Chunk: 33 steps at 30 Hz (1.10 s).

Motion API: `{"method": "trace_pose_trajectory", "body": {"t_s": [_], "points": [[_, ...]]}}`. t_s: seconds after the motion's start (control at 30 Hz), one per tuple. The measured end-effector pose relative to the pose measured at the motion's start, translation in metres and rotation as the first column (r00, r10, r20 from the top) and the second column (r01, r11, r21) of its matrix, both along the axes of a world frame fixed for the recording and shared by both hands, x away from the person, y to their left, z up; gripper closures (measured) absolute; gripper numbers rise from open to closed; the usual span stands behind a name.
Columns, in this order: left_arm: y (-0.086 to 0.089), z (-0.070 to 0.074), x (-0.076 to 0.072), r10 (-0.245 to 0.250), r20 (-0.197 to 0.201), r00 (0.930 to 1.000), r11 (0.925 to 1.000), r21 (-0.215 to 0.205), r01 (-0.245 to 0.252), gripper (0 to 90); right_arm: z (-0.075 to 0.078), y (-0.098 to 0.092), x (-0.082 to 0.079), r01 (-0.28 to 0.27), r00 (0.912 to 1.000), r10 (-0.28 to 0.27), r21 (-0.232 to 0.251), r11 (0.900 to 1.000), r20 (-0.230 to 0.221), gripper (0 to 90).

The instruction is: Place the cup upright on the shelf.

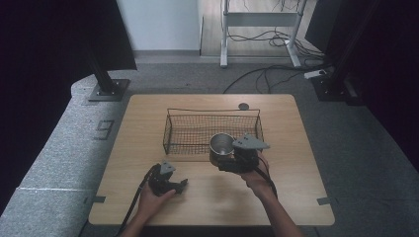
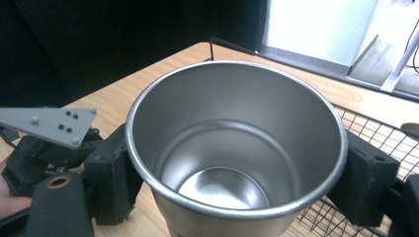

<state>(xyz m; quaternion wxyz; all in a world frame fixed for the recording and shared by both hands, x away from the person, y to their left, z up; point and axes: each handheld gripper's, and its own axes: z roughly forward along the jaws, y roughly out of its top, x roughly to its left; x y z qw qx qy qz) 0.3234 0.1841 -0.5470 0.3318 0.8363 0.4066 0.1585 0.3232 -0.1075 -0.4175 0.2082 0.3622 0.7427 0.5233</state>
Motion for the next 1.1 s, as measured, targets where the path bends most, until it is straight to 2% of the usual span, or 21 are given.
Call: {"method": "trace_pose_trajectory", "body": {"t_s": [0.77, 1.1], "points": [[0.0, 0.0, 0.0, 0.0, 0.0, 1.0, 1.0, 0.0, 0.0, 14.5, 0.01, -0.001, 0.018, 0.03, 0.9995, -0.03, 0.024, 0.999, 0.009, 18.5], [0.0, 0.0, 0.0, -0.001, -0.001, 1.0, 1.0, 0.0, 0.001, 14.5, 0.016, -0.002, 0.027, 0.039, 0.9992, -0.039, 0.021, 0.999, 0.005, 18.5]]}}
